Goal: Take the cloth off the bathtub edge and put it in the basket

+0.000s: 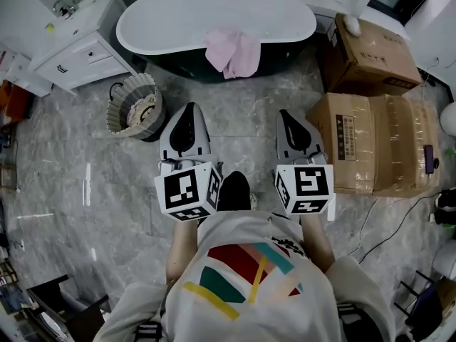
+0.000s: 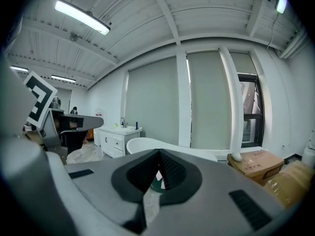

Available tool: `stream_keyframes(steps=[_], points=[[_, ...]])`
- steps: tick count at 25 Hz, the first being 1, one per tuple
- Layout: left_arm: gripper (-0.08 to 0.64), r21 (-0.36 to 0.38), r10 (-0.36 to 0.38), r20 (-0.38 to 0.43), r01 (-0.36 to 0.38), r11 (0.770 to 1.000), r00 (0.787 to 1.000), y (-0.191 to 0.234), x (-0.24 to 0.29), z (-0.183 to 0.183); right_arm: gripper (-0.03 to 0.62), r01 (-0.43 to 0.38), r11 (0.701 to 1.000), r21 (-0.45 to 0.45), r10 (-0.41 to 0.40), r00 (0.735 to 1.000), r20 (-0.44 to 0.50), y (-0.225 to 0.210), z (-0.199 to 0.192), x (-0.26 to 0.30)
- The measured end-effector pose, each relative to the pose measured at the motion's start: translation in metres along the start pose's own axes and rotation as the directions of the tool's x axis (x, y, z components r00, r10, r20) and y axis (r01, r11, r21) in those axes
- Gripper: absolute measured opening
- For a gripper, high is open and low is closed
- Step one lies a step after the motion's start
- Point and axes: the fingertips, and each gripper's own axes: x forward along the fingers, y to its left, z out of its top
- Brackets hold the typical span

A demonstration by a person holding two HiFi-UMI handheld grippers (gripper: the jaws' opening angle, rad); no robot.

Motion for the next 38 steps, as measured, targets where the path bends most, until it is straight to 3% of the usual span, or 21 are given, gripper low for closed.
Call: stream_keyframes(steps=[12, 19, 28, 38], points=[[0.017, 0.035, -0.058, 0.037, 0.056, 0.998, 0.998, -0.012, 0.070, 0.006, 0.012, 0.065, 0.998, 0.005, -0.066, 0.994, 0.084, -0.045, 0.023, 0.039], [0.018, 0.022, -0.050, 0.019, 0.050, 0.999, 0.999, 0.008, 0.130, 0.001, 0.012, 0.077, 0.997, -0.004, -0.076, 0.991, 0.113, -0.064, 0.039, 0.088], [0.017, -0.009, -0.050, -0.033, 0.049, 0.999, 0.998, 0.045, 0.224, -0.020, 0.012, 0.031, 0.999, -0.011, -0.030, 0.999, 0.043, -0.072, 0.036, 0.189], [0.017, -0.036, -0.014, -0.082, 0.011, 0.999, 0.997, 0.116, 0.373, -0.011, 0.012, 0.013, 1.000, -0.023, -0.013, 1.000, -0.015, -0.092, 0.078, 0.350]])
